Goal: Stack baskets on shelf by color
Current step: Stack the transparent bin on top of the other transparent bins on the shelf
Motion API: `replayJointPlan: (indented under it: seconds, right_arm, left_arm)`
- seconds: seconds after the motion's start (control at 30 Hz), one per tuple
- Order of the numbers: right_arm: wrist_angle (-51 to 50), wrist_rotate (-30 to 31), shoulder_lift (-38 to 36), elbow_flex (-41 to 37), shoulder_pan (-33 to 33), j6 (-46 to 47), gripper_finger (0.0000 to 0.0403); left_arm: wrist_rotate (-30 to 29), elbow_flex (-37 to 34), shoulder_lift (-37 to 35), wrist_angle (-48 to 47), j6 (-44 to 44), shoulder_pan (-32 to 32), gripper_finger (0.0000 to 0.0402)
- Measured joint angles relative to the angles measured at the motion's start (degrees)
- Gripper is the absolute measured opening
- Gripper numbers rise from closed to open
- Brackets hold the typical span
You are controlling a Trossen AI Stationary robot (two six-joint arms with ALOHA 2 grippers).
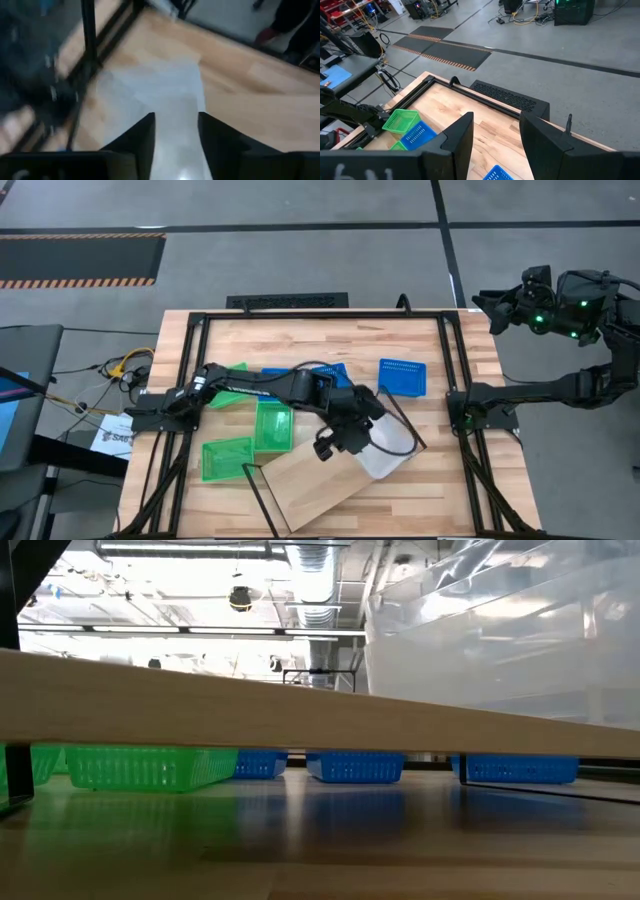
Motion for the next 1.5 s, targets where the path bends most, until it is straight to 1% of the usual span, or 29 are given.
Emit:
replayJointPlan:
  seconds: [0.07,0.1,0.17,0.23,0.27,0.33,0.37,0.43,0.47,0.5,0.6,0.67,0.73,0.83,1.0,1.1,1.2,1.37,1.5]
  right_arm:
    - [-0.06,-0.41,-0.01,0.0,0.01,0.0,0.0186]
    - [-0.08,-0.77,-0.02,0.0,0.02,-0.06,0.0186]
    - [-0.09,-1.19,-0.02,0.0,0.01,-0.75,0.0185]
    - [-0.09,-1.25,-0.02,0.0,0.02,-1.18,0.0184]
    - [-0.09,-1.27,-0.02,0.0,0.02,-1.33,0.0183]
    - [-0.09,-1.27,-0.02,0.0,0.02,-1.38,0.0182]
    - [-0.09,-1.27,-0.02,0.0,0.0,-1.4,0.0183]
    - [-0.09,-1.27,-0.02,0.0,0.01,-1.51,0.0183]
    - [-0.08,-1.27,-0.02,0.0,0.01,-1.67,0.0184]
    - [-0.07,-1.27,-0.02,0.0,0.01,-2.24,0.0184]
    - [-0.09,-1.29,-0.02,0.0,0.0,-2.86,0.0184]
    - [-0.09,-1.29,-0.02,0.0,0.0,-3.02,0.0183]
    - [-0.09,-1.31,-0.02,0.0,0.01,-3.6,0.0181]
    - [-0.09,-1.41,-0.02,0.0,0.0,-4.04,0.0181]
    - [-0.09,-1.42,-0.02,0.0,0.0,-4.26,0.0182]
    - [-0.1,-1.49,-0.02,0.0,0.01,-4.35,0.018]
    - [-0.09,-1.51,-0.02,0.0,0.02,-4.35,0.0179]
    - [-0.32,-1.53,-0.02,0.0,0.01,-4.35,0.0179]
    - [-4.98,-1.53,0.45,0.02,0.02,-4.33,0.0182]
  left_arm:
    - [-2.59,-0.05,-1.07,-0.97,-6.26,-0.48,0.0154]
    - [-2.62,-0.13,-2.2,-1.37,-10.61,-0.53,0.0157]
    - [-0.01,0.03,-4.66,-3.43,-20.41,-0.7,0.0155]
    - [1.47,0.18,-6.23,-7.55,-28.18,-1.48,0.014]
    - [0.3,0.1,-6.8,-9.8,-30.46,-2.51,0.0128]
    - [-4.97,-0.08,-6.81,-14.28,-32.86,-5.58,0.0096]
    - [-7.2,-0.1,-6.76,-15.83,-33.03,-7.06,0.0077]
    - [-8.75,-0.75,-6.64,-17.66,-32.97,-9.82,0.0031]
    - [-8.63,-1.9,-6.41,-16.21,-32.89,-10.89,0.0016]
    - [-8.72,-3.39,-6.01,-14.58,-32.59,-11.62,0.001]
    - [-11.34,-10.38,-4.84,-8.63,-31.4,-12.14,0.0007]
    - [-11.17,-15.78,-5.13,-1.98,-31.03,-11.26,0.0002]
    - [-10.51,-20.12,-5.27,1.52,-30.72,-10.28,0.0002]
    - [-12.41,-26.12,-5.19,7.74,-28.36,-8.99,0.0]
    - [-13.58,-32.22,-5.55,16.09,-26.62,-6.78,0.0]
    - [-15.27,-34.21,-5.69,18.18,-24.98,-5.61,0.0]
    - [-16.28,-34.59,-5.63,18.77,-23.92,-4.62,0.0]
    - [-15.04,-33.85,-5.57,19.81,-26.22,-4.1,0.0]
    - [-13.25,-32.1,-6.01,18.82,-29.63,-4.77,0.0]
